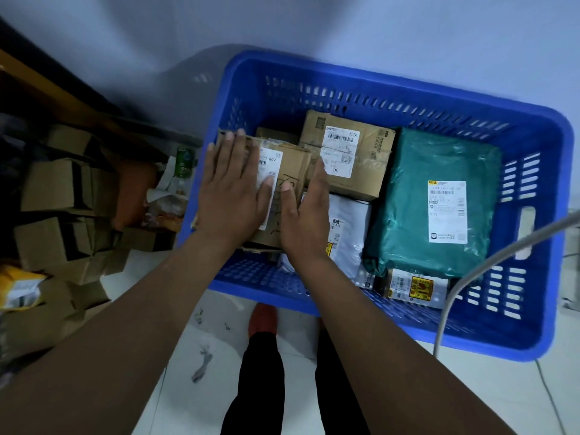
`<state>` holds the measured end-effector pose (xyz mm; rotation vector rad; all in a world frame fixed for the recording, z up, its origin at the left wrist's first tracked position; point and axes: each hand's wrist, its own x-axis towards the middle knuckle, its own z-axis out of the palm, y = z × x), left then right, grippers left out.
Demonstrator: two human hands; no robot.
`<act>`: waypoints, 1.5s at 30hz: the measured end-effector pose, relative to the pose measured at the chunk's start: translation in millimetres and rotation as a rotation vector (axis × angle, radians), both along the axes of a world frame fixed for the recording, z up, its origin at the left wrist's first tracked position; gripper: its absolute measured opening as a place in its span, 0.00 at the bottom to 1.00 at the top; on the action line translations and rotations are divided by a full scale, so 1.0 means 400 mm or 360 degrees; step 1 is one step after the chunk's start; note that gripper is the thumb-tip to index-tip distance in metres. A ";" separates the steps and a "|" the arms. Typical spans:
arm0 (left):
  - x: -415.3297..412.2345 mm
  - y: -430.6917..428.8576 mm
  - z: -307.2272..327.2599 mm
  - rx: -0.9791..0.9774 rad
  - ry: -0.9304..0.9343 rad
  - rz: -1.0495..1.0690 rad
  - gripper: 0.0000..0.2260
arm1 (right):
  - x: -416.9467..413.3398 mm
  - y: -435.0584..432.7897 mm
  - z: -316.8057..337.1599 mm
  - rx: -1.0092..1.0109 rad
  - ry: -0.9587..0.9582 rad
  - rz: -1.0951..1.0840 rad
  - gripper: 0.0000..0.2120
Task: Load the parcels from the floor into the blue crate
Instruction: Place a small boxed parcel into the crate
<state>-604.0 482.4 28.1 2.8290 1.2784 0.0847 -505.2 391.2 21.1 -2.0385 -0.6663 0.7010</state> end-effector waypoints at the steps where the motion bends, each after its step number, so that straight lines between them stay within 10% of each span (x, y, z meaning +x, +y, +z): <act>1: 0.005 -0.001 -0.006 -0.0027 -0.0017 -0.0038 0.28 | -0.001 0.006 0.005 0.0009 -0.0036 0.0004 0.32; 45: 0.092 -0.059 0.142 -0.0539 -0.0139 -0.0118 0.26 | 0.066 -0.035 0.126 -0.0157 -0.0101 0.0024 0.26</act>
